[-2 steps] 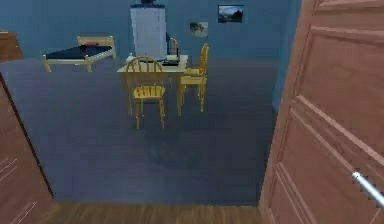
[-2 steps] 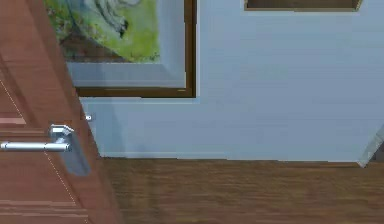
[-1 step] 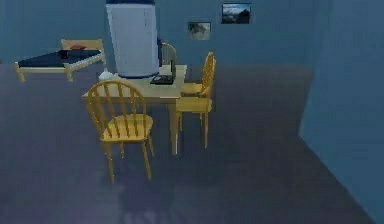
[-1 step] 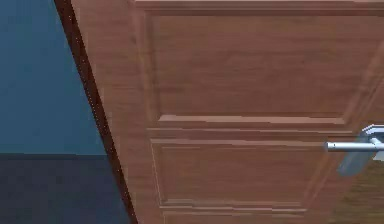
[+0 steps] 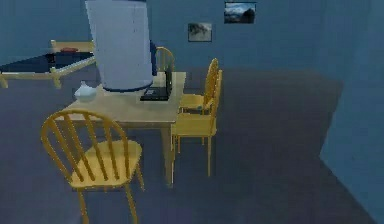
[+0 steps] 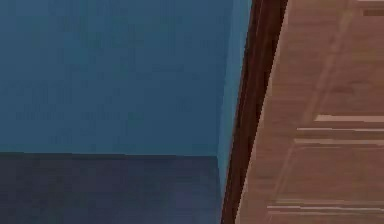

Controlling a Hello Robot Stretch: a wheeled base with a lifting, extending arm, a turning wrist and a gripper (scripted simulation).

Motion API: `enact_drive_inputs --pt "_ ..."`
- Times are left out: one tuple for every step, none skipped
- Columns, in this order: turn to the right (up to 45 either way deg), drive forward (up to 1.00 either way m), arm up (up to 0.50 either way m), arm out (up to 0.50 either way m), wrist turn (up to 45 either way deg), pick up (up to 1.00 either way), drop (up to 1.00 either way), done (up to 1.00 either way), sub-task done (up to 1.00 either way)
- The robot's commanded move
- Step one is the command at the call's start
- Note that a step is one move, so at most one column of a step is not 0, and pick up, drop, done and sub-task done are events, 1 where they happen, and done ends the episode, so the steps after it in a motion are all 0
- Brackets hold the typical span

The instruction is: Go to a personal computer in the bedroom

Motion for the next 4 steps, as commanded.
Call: enact_drive_inputs --pt "12.0 0.00 0.00 0.00 0.0 0.00 0.00 0.00 0.00" --pt "0.0 1.00 0.00 0.00 0.0 0.00 0.00 0.00 0.00" --pt "27.0 0.00 0.00 0.00 0.0 0.00 0.00 0.00 0.00" --pt "0.0 0.05 0.00 0.00 0.0 0.00 0.00 0.00 0.00"
